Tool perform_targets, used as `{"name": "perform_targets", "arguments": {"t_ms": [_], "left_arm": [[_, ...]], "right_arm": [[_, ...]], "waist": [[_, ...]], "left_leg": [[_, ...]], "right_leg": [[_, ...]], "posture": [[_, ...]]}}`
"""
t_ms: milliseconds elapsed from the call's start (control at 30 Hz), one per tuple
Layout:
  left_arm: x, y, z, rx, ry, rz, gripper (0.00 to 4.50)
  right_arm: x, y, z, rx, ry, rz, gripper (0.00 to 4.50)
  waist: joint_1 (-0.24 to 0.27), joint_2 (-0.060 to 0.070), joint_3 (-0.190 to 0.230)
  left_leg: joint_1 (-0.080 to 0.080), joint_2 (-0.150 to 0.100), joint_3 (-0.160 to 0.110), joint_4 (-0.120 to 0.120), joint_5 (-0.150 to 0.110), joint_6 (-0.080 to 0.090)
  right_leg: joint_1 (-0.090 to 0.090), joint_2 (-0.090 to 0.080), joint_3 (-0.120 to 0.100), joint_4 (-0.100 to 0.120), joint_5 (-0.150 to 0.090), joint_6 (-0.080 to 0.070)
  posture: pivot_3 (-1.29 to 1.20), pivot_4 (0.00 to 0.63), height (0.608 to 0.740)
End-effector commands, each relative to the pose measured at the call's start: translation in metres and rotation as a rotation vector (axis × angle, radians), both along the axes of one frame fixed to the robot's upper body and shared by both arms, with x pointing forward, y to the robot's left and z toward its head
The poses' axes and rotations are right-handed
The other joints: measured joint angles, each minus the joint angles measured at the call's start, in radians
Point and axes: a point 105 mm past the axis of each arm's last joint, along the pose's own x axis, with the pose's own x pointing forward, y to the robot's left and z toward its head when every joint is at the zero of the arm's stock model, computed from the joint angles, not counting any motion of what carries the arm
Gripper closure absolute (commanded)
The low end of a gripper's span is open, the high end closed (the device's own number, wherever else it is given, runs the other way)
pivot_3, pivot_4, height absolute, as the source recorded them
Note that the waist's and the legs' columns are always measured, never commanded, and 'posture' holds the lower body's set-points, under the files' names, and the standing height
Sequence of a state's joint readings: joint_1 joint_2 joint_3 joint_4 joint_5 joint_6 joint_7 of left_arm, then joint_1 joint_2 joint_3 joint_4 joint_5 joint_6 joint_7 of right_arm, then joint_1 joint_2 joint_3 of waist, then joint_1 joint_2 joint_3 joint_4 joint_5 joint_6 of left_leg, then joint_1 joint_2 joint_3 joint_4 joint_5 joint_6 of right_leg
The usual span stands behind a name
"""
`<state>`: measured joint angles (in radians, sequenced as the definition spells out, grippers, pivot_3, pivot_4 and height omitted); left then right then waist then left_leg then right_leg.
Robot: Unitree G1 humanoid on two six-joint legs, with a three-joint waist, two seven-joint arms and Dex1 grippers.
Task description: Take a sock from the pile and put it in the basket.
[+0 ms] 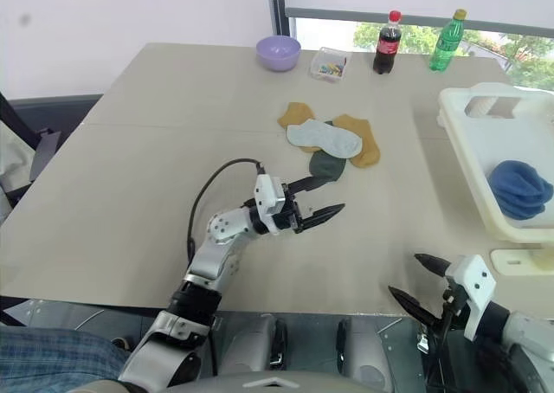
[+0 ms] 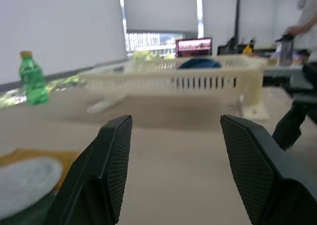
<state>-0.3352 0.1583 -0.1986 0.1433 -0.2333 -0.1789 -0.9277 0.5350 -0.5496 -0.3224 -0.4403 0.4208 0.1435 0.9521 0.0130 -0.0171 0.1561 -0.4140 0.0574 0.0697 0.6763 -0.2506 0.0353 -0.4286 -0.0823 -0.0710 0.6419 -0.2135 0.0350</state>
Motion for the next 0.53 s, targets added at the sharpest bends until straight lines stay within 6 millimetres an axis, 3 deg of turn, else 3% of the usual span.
{"name": "perform_targets", "arguments": {"t_ms": [33,133,333,533], "left_arm": [[-0.007,0.021,0.003,0.017,-0.003,0.058,1.46],[-0.015,0.045,-0.017,0.128,0.086,0.124,1.46],[-0.027,0.087,-0.027,0.206,0.115,0.261,1.46],[-0.033,0.105,-0.038,0.274,0.124,0.352,1.46]], "right_arm": [[0.001,-0.004,0.021,0.098,-0.116,0.008,0.05],[-0.001,-0.009,0.019,0.079,-0.084,0.025,0.05],[0.003,-0.021,0.017,0.059,-0.086,0.073,0.05],[0.012,-0.028,0.019,0.083,-0.088,0.099,0.05]], "waist": [[0.001,0.000,0.000],[0.002,0.000,0.000],[0.003,0.001,0.001],[0.003,0.002,0.001]], "left_leg": [[0.000,0.000,0.000,0.000,0.000,0.000],[0.000,0.000,0.002,0.000,0.000,0.000],[0.000,0.000,0.002,0.000,0.000,0.000],[0.000,-0.001,0.002,0.000,0.000,0.000]], "right_leg": [[0.000,0.000,0.000,0.000,0.000,0.000],[0.000,-0.002,0.001,0.000,0.000,0.000],[0.000,-0.004,0.001,0.000,0.000,0.000],[-0.001,-0.004,0.001,0.000,0.000,0.000]], "posture": [[0.00,0.150,0.736],[0.00,0.150,0.736],[0.00,0.150,0.736],[0.00,0.150,0.736]]}}
